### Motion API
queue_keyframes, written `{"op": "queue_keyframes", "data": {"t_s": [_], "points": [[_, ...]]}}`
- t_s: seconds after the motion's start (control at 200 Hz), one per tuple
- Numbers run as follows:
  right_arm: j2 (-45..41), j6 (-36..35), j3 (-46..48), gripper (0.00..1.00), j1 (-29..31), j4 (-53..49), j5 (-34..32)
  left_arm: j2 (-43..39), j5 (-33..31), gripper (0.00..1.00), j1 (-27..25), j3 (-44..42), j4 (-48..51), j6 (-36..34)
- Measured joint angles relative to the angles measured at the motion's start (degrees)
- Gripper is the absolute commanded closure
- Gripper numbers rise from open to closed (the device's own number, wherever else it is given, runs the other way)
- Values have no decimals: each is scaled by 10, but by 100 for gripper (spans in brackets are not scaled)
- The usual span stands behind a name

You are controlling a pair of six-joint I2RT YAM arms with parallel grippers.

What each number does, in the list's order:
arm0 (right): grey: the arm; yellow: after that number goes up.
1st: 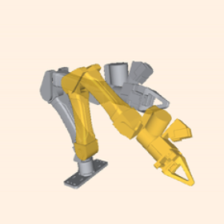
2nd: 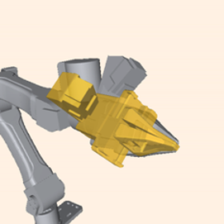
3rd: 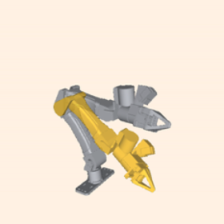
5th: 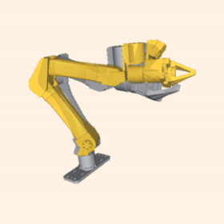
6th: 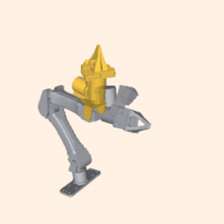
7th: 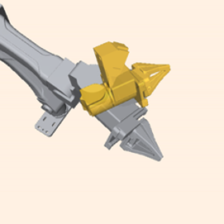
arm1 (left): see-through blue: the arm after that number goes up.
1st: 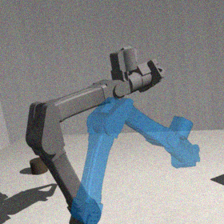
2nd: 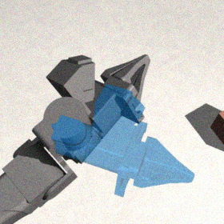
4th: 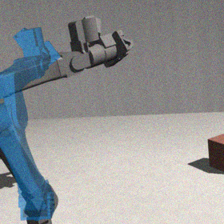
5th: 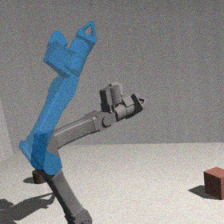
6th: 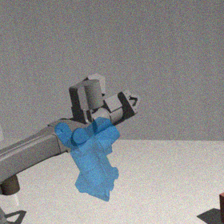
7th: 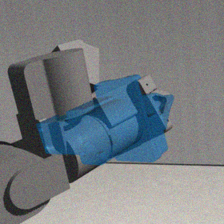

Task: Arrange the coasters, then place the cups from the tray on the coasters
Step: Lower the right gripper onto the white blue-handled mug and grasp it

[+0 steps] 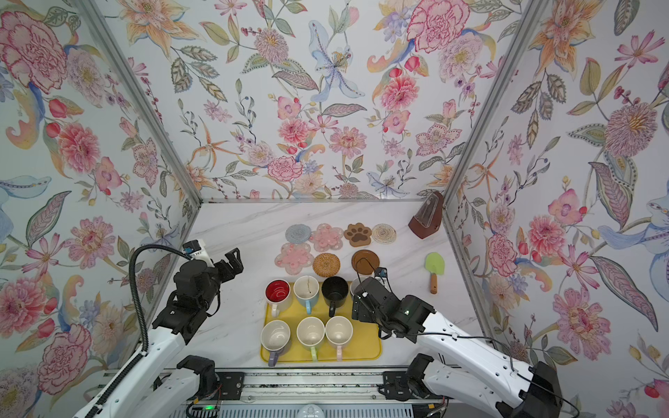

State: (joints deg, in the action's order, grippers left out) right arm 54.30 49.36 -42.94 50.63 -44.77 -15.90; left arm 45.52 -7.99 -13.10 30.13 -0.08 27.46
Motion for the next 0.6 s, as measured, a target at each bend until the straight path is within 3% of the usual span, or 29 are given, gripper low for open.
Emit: {"op": "queue_keyframes", "data": {"t_s": [0.6], "points": [[48,3,44,46,2,63,-5,-9,0,1,5,-2,4,9]]}}
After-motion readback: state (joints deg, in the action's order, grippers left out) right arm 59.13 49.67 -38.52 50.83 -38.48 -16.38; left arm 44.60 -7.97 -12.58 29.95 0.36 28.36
